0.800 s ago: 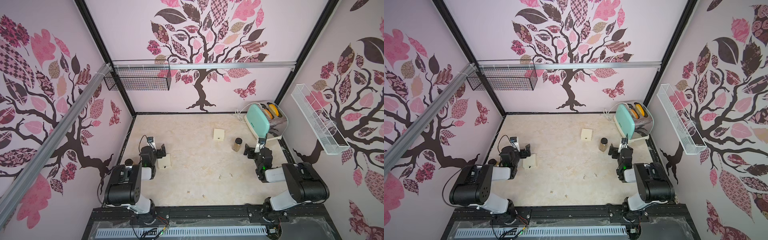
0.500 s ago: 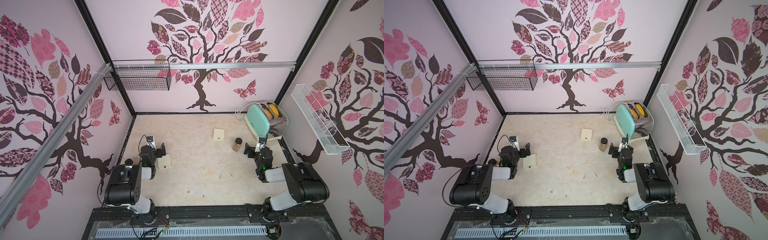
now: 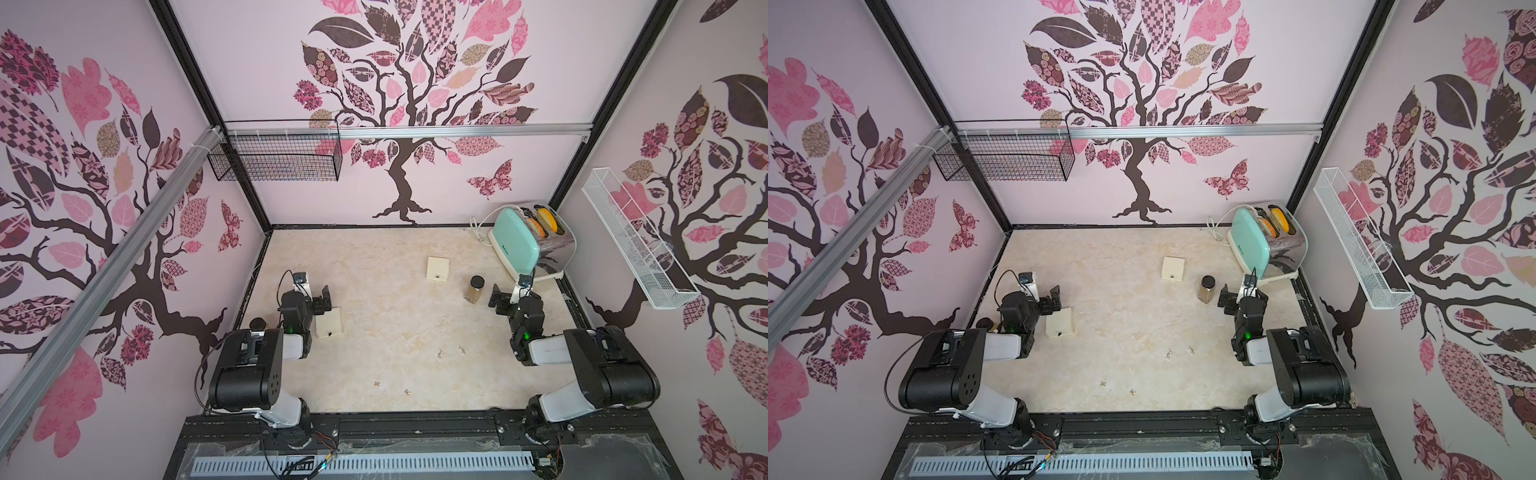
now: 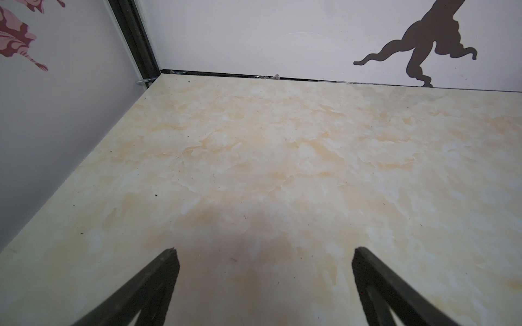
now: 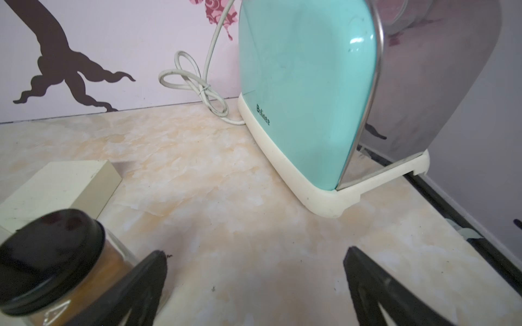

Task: Place the earrings into the drawer-style jewelry box
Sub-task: Move the jewelry box to the center of the board.

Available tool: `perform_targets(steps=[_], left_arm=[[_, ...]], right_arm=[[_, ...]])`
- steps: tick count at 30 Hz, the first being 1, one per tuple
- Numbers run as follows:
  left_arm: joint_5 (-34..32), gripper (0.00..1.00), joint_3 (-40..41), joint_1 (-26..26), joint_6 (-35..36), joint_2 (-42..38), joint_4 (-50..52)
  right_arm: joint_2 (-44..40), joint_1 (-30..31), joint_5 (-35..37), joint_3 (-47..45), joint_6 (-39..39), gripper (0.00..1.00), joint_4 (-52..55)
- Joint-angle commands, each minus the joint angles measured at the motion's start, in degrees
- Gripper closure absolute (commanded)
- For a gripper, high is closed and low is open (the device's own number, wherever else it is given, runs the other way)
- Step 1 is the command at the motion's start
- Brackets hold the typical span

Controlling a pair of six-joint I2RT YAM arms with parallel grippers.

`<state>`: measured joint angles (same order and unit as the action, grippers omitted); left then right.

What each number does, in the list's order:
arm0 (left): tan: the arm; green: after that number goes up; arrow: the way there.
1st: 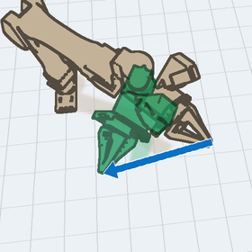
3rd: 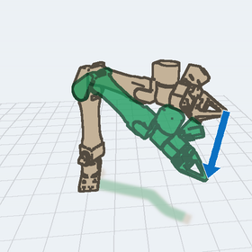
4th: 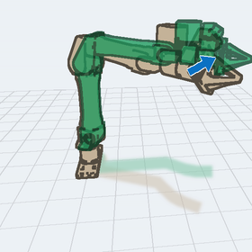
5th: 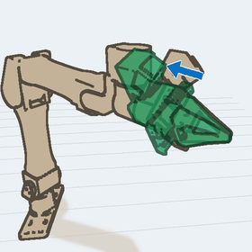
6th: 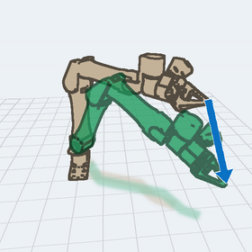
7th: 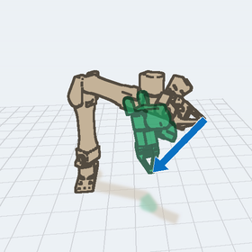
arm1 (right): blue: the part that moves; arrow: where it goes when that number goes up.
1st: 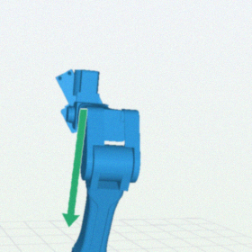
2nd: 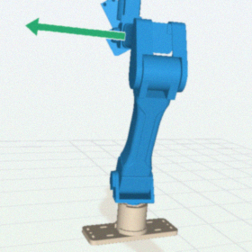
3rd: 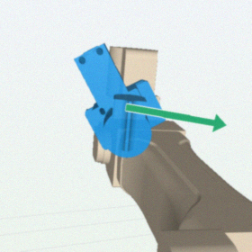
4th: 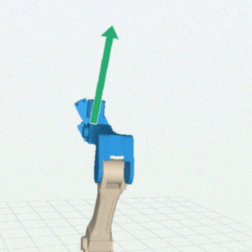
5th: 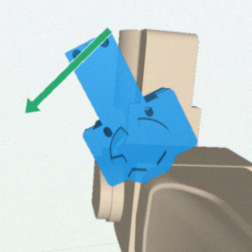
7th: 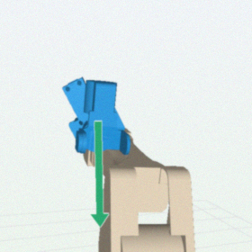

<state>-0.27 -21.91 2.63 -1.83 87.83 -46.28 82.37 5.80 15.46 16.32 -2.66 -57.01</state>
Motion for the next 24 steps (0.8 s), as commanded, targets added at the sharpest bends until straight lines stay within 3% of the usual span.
perform_targets(steps=[1,3,6,8,10,13,16,19,24], left_arm=[[-7.0,0.02,-3.4,-2.0,-0.3,-7.5,9.4],[-15.7,0.02,-8.0,-5.7,-2.0,-12.9,22.2],[-18.3,0.02,-15.3,-7.5,-10.3,-16.5,39.7],[-19.6,0.02,-20.7,-7.6,-18.7,-17.0,52.1],[-17.6,0.02,-24.0,-7.6,-21.7,-16.7,60.0],[-13.8,0.02,-25.3,-7.6,-25.6,-16.5,64.5],[-8.3,0.02,-26.7,-7.4,-27.7,-13.9,68.1],[-3.2,0.02,-28.3,-7.2,-28.2,-9.9,71.6],[-1.5,0.02,-25.6,-6.9,-31.9,-9.2,72.7]], right_arm=[[-12.8,2.8,10.5,9.6,-4.7,0.00,18.9],[-17.3,3.7,10.7,16.0,-11.0,0.00,31.7],[-19.7,8.6,7.1,23.1,-18.6,0.00,43.8],[-18.7,15.8,6.0,26.8,-18.8,0.00,48.6],[-16.3,22.8,4.4,30.5,-17.9,0.00,52.5],[-11.1,31.9,1.3,35.0,-17.0,0.00,55.7],[-5.2,37.0,-5.2,37.4,-16.7,0.00,53.9],[1.4,39.0,-9.3,41.5,-17.2,0.00,54.2],[7.3,39.3,-12.6,44.7,-16.4,0.00,53.6]])
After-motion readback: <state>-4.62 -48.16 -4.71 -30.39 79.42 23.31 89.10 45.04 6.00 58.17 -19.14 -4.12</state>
